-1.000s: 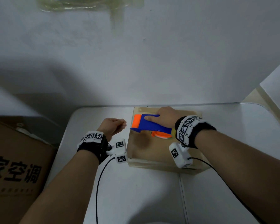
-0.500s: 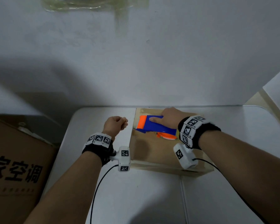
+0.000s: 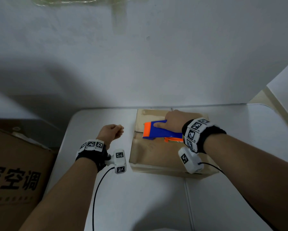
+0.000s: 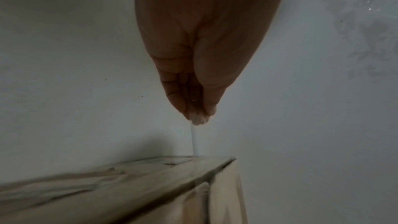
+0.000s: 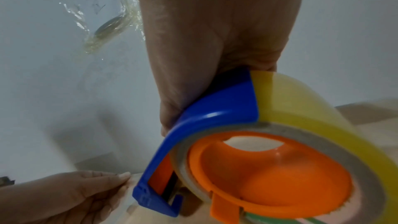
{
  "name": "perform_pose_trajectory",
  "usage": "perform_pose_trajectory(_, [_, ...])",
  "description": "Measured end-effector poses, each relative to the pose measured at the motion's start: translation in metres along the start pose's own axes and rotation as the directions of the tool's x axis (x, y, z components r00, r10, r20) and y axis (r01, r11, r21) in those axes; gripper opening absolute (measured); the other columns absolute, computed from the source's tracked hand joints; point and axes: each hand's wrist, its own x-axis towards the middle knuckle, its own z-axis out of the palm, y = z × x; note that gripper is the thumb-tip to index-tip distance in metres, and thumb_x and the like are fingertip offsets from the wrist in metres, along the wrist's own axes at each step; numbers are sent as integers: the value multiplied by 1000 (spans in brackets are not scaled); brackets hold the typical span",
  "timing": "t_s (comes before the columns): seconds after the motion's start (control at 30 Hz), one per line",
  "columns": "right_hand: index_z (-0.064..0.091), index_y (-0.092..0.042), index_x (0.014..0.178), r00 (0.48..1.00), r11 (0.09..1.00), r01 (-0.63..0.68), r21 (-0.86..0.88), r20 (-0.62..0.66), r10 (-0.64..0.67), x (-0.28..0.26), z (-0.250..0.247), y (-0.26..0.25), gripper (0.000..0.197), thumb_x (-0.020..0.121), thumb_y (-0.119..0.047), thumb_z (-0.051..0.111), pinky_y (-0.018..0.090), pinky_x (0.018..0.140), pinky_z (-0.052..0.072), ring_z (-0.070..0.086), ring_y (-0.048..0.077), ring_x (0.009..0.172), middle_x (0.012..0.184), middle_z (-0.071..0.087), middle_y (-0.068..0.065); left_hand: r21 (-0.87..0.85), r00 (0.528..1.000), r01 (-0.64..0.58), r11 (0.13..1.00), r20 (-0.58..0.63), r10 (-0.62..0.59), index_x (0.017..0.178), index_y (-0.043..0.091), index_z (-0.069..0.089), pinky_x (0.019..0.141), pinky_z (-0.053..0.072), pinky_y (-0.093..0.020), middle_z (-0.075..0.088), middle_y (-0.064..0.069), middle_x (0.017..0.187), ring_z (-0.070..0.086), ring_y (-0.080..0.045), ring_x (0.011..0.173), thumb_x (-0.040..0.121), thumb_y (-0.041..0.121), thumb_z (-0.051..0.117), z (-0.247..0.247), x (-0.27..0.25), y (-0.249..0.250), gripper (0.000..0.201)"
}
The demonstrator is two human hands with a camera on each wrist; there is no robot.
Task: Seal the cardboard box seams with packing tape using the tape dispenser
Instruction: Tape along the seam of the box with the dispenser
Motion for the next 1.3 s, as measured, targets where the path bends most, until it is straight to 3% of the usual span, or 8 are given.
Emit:
perform_pose_trajectory(0.2, [38, -14, 57, 1000, 995, -26, -99, -16, 25, 7, 8, -13, 61, 93, -63, 34, 25, 47, 29, 37, 13, 48, 56, 41, 1, -54, 993, 88, 995, 78, -84, 101, -3, 64, 66, 49, -17, 61, -8, 79, 55, -13, 70, 92, 12, 60, 0, 4, -4, 19])
perform_pose_trajectory(0.33, [37, -13, 58, 998, 992, -57, -110, -16, 55, 9, 10, -21, 59, 95, -59, 34, 24, 47, 27, 36, 13, 49, 57, 41, 1, -32, 993, 103, 994, 61, -101, 94, -1, 63, 58, 48, -13, 59, -8, 76, 52, -12, 64, 90, 8, 61, 5, 9, -7, 10])
perform_pose_trajectory(0.53, [39, -14, 59, 997, 989, -77, -128, 2, 77, 14, 11, -24, 58, 94, -61, 35, 25, 47, 31, 39, 14, 49, 57, 43, 1, -74, 988, 147, 986, 53, -144, 94, 3, 62, 67, 46, -18, 57, -7, 77, 50, -12, 66, 92, 10, 59, 22, 12, -28, 8])
perform_pose_trajectory(0.73, [40, -13, 59, 995, 983, -95, -159, 5, 97, 19, 15, -24, 60, 92, -63, 35, 28, 53, 36, 40, 14, 49, 57, 44, 1, -100, 969, 234, 967, 104, -224, 107, 0, 63, 82, 54, -28, 66, -17, 107, 60, -18, 84, 93, 17, 59, 44, 21, -48, 23])
perform_pose_trajectory(0.9, [40, -13, 60, 996, 985, -93, -142, 2, 94, 17, 16, -23, 58, 93, -61, 36, 26, 50, 32, 39, 14, 50, 59, 43, 1, -121, 944, 294, 948, 191, -268, 114, -3, 60, 76, 57, -29, 67, -17, 110, 66, -19, 79, 95, 18, 56, 50, 21, -50, 29])
perform_pose_trajectory(1.03, [40, -13, 59, 994, 983, -104, -151, 10, 107, 16, 18, -23, 60, 93, -62, 34, 25, 50, 33, 39, 13, 50, 58, 43, 1, 40, 942, 281, 959, 178, -283, 116, 1, 60, 80, 58, -34, 66, -18, 116, 66, -22, 85, 89, 31, 60, 49, 25, -49, 41])
perform_pose_trajectory(1.2, [39, -13, 58, 995, 981, -97, -168, 20, 102, 15, 18, -26, 61, 94, -62, 33, 25, 47, 30, 37, 13, 48, 56, 42, 1, 430, 957, 232, 872, 61, -285, 139, 12, 41, 88, 55, -34, 33, -10, 142, 62, -27, 104, 89, 26, 60, 45, 16, -43, 55])
perform_pose_trajectory(1.3, [37, -13, 57, 996, 983, -89, -163, 14, 92, 14, 19, -25, 61, 95, -60, 32, 25, 47, 29, 36, 13, 48, 56, 40, 1, 397, 964, 119, 910, 172, -201, 141, 11, 42, 102, 45, -37, 49, -16, 138, 56, -25, 113, 95, 16, 50, 35, 7, -31, 47])
